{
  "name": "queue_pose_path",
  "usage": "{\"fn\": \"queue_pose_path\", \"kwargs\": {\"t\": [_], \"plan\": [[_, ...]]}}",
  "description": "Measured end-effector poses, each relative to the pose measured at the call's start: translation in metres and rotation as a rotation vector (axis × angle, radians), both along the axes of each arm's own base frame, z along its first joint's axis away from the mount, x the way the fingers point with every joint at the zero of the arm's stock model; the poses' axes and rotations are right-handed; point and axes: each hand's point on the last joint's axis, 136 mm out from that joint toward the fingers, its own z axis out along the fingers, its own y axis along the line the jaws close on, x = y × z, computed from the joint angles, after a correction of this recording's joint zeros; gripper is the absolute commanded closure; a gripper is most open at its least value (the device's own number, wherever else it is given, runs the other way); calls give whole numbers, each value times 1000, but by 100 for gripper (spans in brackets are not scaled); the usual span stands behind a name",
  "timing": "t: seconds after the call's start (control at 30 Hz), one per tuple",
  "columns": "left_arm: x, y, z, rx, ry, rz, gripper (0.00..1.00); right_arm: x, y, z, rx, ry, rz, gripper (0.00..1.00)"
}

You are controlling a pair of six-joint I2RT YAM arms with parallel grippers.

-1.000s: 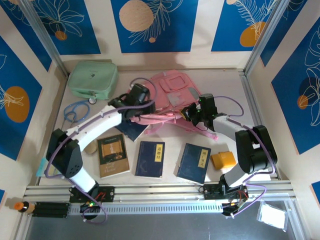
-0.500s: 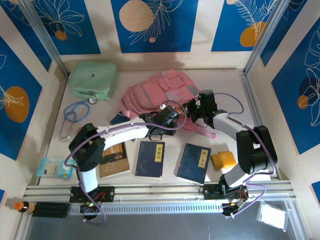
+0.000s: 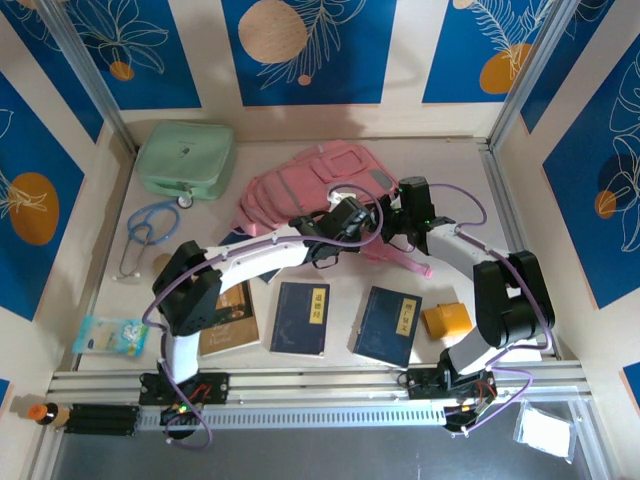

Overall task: Pack the student bag
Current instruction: Unzip the student bag at the top-center of the table.

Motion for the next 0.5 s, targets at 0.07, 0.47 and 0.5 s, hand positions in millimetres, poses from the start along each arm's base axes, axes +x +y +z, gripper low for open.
{"fn": "queue_pose_path", "kwargs": {"t": [0.07, 0.47, 0.5], "plan": [[1, 0, -1, 7, 3, 4, 71, 0, -1, 0, 2, 2, -1, 100], [1, 5, -5, 20, 11, 35, 69, 0, 0, 2, 14, 6, 4, 100], [2, 5, -5, 21, 9, 36, 69, 0, 0, 2, 14, 6, 4, 100]]}}
